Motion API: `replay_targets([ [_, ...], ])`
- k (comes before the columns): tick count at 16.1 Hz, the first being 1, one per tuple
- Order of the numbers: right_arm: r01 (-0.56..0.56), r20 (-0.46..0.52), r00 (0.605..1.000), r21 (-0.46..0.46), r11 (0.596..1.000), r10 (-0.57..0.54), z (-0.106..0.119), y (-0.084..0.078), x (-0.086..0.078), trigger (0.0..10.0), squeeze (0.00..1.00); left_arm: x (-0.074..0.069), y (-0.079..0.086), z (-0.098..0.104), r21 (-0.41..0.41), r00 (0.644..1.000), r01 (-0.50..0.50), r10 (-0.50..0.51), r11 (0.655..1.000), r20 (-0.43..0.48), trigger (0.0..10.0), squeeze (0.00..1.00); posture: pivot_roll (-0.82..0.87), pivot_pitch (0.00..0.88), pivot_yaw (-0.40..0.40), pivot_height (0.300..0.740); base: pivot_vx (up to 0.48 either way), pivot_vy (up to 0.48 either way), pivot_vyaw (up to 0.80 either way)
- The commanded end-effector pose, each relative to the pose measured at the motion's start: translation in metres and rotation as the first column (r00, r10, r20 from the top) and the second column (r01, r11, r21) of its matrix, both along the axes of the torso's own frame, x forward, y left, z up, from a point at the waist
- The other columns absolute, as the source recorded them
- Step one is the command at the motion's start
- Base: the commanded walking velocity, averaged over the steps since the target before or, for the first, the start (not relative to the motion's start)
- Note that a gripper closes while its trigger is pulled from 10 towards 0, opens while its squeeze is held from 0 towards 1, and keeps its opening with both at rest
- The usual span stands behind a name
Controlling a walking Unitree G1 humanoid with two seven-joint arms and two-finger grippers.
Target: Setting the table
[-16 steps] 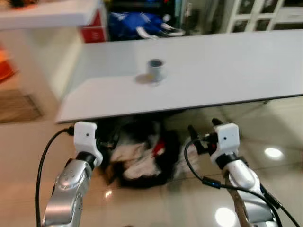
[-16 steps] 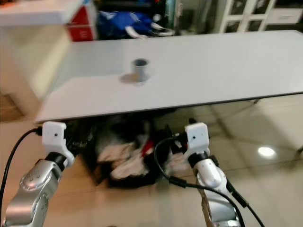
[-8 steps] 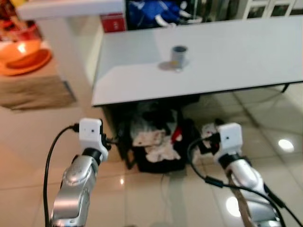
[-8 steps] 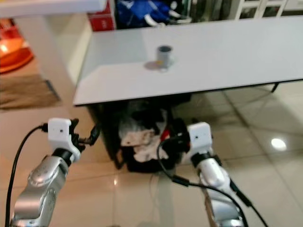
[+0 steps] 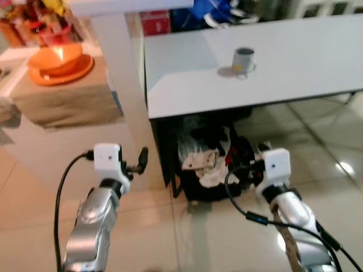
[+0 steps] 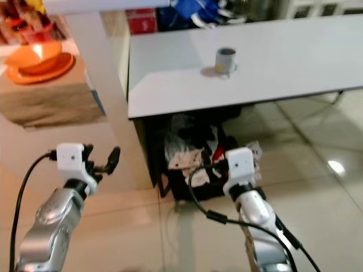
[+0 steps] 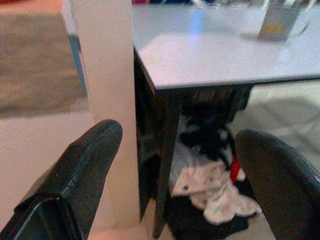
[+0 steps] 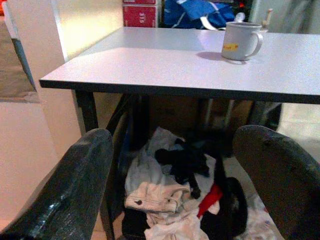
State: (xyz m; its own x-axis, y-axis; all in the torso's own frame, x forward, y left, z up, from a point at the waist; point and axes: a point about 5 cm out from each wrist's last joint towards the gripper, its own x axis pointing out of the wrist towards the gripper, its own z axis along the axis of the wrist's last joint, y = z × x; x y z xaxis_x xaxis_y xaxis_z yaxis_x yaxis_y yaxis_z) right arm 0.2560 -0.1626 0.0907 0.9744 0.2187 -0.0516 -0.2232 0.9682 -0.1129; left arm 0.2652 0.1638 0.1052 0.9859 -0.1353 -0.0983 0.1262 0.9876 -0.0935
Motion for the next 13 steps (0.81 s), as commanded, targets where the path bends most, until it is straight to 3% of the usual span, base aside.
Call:
replay_targets([
  [1,-0.025,0.014,1.0,0.02,0.999,0.025,0.0028,0.0085,0.0031,10.0,0.0,-0.0009,0.0092,0.0031,0.016,1.0,-0.029,0.029,0.999,0.012,10.0,0.0,-0.06,0.0,0.065,0.74,0.0,0.48,0.0],
  [13,-0.017,0.051,0.999,0.044,0.999,0.015,0.0053,0.0118,0.0116,10.0,0.0,0.0051,0.0088,0.0055,0.031,0.999,-0.038,0.037,0.999,0.026,10.0,0.0,-0.05,0.0,0.065,0.74,0.0,0.48,0.0],
])
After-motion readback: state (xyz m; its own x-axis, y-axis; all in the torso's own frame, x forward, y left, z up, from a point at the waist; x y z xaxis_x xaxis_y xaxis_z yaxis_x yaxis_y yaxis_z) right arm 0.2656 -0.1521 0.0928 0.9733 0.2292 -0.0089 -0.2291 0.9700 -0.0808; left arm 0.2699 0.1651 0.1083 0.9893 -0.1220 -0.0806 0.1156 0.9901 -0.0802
